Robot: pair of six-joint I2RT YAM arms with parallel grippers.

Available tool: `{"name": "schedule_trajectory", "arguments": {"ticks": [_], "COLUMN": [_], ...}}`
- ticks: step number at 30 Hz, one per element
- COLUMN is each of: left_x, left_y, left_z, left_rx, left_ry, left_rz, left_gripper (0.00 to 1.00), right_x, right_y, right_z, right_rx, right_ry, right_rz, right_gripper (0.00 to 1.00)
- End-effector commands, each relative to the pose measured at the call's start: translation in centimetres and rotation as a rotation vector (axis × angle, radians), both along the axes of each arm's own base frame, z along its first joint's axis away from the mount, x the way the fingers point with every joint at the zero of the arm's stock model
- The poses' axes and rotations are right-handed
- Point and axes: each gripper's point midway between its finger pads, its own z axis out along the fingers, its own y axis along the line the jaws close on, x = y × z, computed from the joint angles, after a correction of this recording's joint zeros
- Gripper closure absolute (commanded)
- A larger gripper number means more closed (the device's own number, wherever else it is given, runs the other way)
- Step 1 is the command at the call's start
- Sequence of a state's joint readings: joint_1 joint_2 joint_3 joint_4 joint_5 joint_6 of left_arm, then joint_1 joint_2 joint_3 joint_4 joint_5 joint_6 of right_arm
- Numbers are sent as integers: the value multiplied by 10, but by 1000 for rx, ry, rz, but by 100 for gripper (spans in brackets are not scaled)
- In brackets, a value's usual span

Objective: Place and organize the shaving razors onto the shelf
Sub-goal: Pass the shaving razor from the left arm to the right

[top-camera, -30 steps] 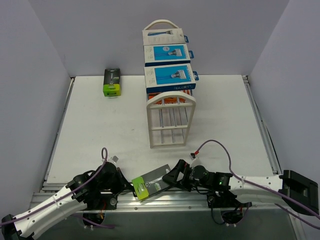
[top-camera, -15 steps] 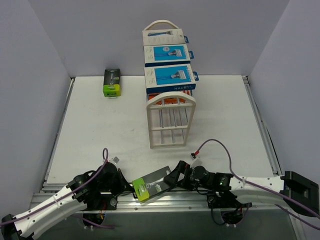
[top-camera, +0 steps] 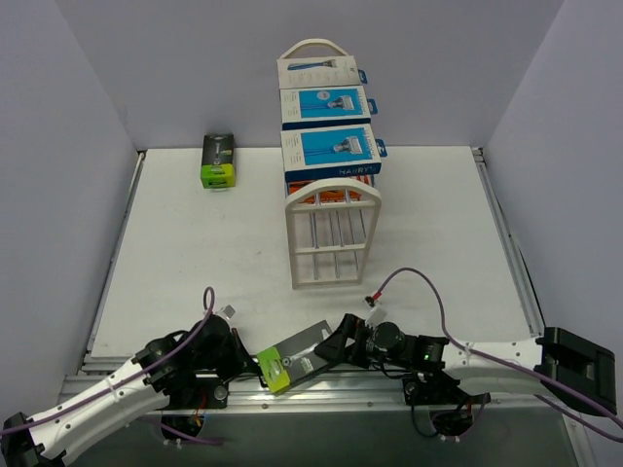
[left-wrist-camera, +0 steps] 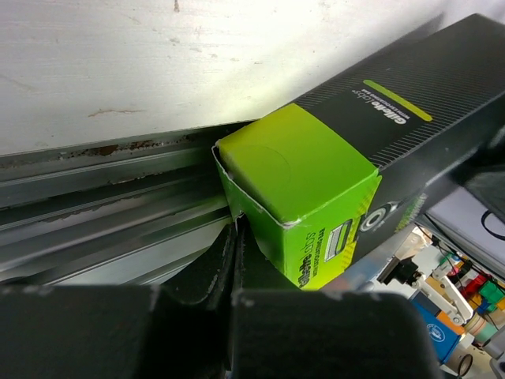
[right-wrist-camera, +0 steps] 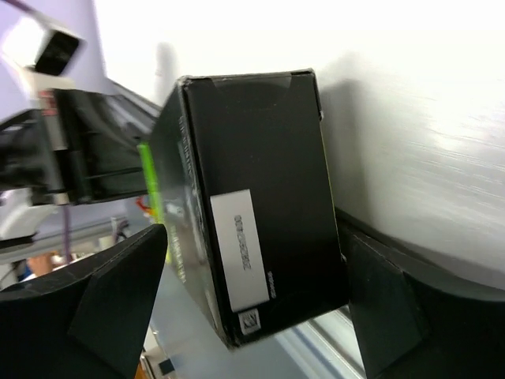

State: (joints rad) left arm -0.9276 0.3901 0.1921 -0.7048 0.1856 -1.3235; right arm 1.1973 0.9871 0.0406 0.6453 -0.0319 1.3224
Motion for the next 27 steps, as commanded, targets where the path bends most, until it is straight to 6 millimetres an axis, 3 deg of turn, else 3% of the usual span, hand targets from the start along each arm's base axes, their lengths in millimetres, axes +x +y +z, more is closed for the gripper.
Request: {"name": "schedule_trajectory", "arguments": {"ticks": [1, 3, 8, 11, 15, 18, 20, 24, 27], "left_x": [-11, -11, -2, 6, 16, 22, 24, 28, 31], "left_y": [6, 6, -1, -8, -12, -13, -12, -13, -12], "left_z": [-9, -9, -3, 4, 12, 17, 17, 21, 26], "left_rx": [34, 37, 23, 19, 40, 66, 86, 75, 56], "left_ry": [35, 35, -12, -44, -84, -104, -107, -124, -143], "left_rz": [-45, -48, -58, -68, -78, -80, -76, -54, -35], "left_gripper": [98, 98, 98, 98, 98, 98, 98, 96, 83], "right_x": [17, 20, 22, 18, 10, 9, 11, 17, 24], "right_y": [-2, -2, -2, 3, 13, 19, 21, 19, 14], "right_z": [23, 37, 49, 50, 49, 49, 52, 54, 57], "right_rx": [56, 93, 125, 123, 128, 127, 128, 89, 52], "right_ry": [-99, -126, -159, -163, -154, -155, -164, -180, -193], "right_rz": [-59, -69, -61, -21, 42, 66, 66, 56, 52], "right_gripper": [18, 21, 45, 51, 72, 78, 100, 100, 100]}}
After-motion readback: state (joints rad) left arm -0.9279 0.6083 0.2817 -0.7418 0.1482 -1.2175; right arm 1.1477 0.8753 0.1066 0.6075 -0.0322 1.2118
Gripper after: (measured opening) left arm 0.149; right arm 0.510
